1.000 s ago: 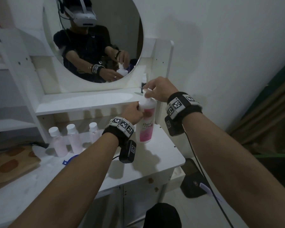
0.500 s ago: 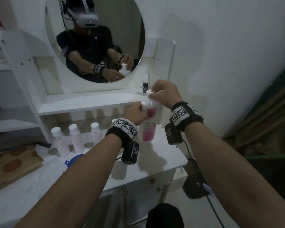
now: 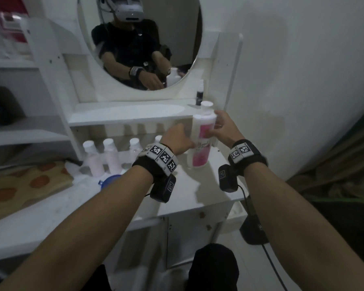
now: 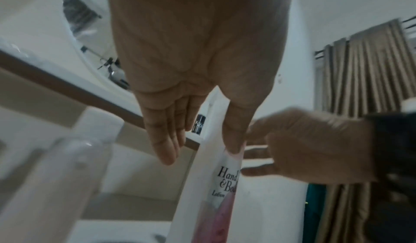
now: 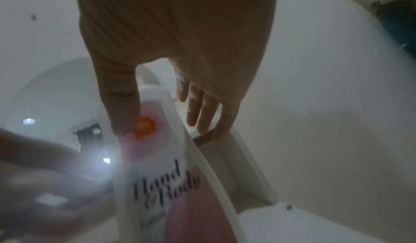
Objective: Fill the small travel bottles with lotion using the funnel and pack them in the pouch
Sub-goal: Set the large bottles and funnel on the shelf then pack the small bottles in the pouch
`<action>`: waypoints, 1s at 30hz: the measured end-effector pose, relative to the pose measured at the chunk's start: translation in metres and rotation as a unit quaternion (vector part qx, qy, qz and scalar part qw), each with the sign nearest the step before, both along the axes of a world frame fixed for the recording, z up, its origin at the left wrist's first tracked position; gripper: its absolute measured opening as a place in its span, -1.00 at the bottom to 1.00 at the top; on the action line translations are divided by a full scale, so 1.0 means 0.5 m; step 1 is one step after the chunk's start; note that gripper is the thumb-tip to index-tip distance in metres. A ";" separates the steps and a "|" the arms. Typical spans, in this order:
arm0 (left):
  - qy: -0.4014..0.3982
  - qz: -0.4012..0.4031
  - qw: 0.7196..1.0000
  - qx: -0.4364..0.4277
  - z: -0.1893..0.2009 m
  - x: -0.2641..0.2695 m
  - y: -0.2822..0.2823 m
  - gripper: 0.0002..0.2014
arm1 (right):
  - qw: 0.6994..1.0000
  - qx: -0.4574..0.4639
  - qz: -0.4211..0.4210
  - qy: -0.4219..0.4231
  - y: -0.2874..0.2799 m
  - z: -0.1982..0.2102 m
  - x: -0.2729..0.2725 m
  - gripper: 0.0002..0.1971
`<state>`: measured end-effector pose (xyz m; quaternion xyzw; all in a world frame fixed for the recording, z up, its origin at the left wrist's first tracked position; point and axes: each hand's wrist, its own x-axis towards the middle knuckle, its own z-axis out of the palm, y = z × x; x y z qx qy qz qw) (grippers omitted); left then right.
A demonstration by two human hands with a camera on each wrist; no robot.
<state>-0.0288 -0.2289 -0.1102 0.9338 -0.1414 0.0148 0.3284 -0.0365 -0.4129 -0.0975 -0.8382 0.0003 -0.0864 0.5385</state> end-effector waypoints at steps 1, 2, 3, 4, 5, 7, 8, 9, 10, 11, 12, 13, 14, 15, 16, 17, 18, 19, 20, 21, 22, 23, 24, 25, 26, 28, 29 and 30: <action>-0.025 0.008 1.000 0.017 0.001 -0.022 0.019 -0.58 | 1.000 -0.005 0.011 0.012 0.003 -0.016 0.003 -0.17; -0.033 0.013 0.999 0.019 0.003 -0.046 0.045 -0.65 | 1.000 -0.006 0.015 0.021 0.009 -0.029 0.003 -0.21; -0.030 0.014 0.999 0.014 0.005 -0.068 0.077 -0.72 | 1.000 -0.003 0.011 0.029 0.015 -0.040 0.004 -0.24; -0.022 0.019 0.999 0.014 0.006 -0.089 0.112 -0.79 | 0.999 0.001 0.008 0.033 0.020 -0.048 0.004 -0.27; -0.015 0.025 0.999 0.016 0.006 -0.112 0.152 -0.83 | 0.999 0.008 0.010 0.031 0.026 -0.054 0.002 -0.30; -0.004 0.034 0.998 0.052 0.004 -0.151 0.231 -0.87 | 0.999 0.016 0.021 0.033 0.033 -0.068 -0.002 -0.37; -0.004 0.043 0.995 0.094 -0.001 -0.166 0.267 -0.87 | 0.999 0.016 0.028 0.038 0.036 -0.074 -0.006 -0.41; -0.006 0.054 0.989 0.137 -0.007 -0.179 0.301 -0.86 | 0.998 0.020 0.032 0.048 0.038 -0.079 -0.011 -0.44; -0.001 0.076 0.982 0.171 -0.018 -0.187 0.334 -0.85 | 0.997 0.026 0.038 0.055 0.039 -0.086 -0.014 -0.46; 0.006 0.098 0.977 0.190 -0.029 -0.193 0.362 -0.83 | 0.997 0.034 0.044 0.059 0.042 -0.088 -0.017 -0.47; 0.016 0.116 0.973 0.197 -0.043 -0.198 0.385 -0.77 | 0.996 0.042 0.050 0.064 0.045 -0.092 -0.020 -0.47; 0.026 0.122 0.973 0.196 -0.057 -0.202 0.401 -0.67 | 0.995 0.049 0.053 0.069 0.047 -0.096 -0.021 -0.47; 0.039 0.119 0.974 0.188 -0.069 -0.205 0.412 -0.56 | 0.994 0.056 0.057 0.071 0.049 -0.101 -0.021 -0.47; 0.053 0.112 0.977 0.175 -0.080 -0.206 0.417 -0.46 | 0.994 0.061 0.058 0.073 0.052 -0.104 -0.024 -0.47; 0.070 0.108 0.977 0.169 -0.088 -0.206 0.420 -0.40 | 0.993 0.066 0.060 0.072 0.053 -0.108 -0.025 -0.47; 0.088 0.105 0.976 0.172 -0.095 -0.204 0.421 -0.39 | 0.993 0.070 0.060 0.072 0.055 -0.110 -0.029 -0.45; 0.107 0.105 0.972 0.181 -0.102 -0.200 0.422 -0.43 | 0.993 0.074 0.061 0.070 0.059 -0.108 -0.036 -0.44; 0.125 0.107 0.969 0.185 -0.108 -0.197 0.424 -0.50 | 0.993 0.076 0.059 0.066 0.063 -0.107 -0.043 -0.44; 0.143 0.111 0.967 0.180 -0.112 -0.196 0.426 -0.58 | 0.994 0.075 0.054 0.062 0.067 -0.104 -0.051 -0.46; 0.156 0.114 0.968 0.163 -0.117 -0.196 0.428 -0.65 | 0.995 0.070 0.047 0.060 0.071 -0.100 -0.058 -0.47; 0.165 0.119 0.969 0.142 -0.122 -0.196 0.430 -0.68 | 0.995 0.065 0.043 0.058 0.072 -0.098 -0.063 -0.47; 0.166 0.123 0.971 0.120 -0.126 -0.196 0.432 -0.69 | 0.995 0.063 0.043 0.057 0.074 -0.096 -0.069 -0.47; 0.160 0.125 0.974 0.098 -0.128 -0.197 0.435 -0.70 | 0.996 0.060 0.046 0.055 0.075 -0.095 -0.073 -0.47; 0.150 0.124 0.978 0.077 -0.127 -0.198 0.436 -0.69 | 0.996 0.057 0.048 0.054 0.075 -0.092 -0.077 -0.47; 0.139 0.119 0.981 0.061 -0.124 -0.198 0.437 -0.68 | 0.996 0.055 0.051 0.053 0.074 -0.089 -0.079 -0.47; 0.122 0.101 0.987 0.038 -0.116 -0.198 0.439 -0.70 | 0.995 0.061 0.057 0.047 0.074 -0.075 -0.085 -0.47; 0.115 0.094 0.988 0.031 -0.115 -0.198 0.440 -0.71 | 0.995 0.065 0.060 0.043 0.074 -0.066 -0.087 -0.48; 0.107 0.092 0.990 0.025 -0.115 -0.197 0.442 -0.73 | 0.995 0.066 0.067 0.039 0.073 -0.057 -0.087 -0.48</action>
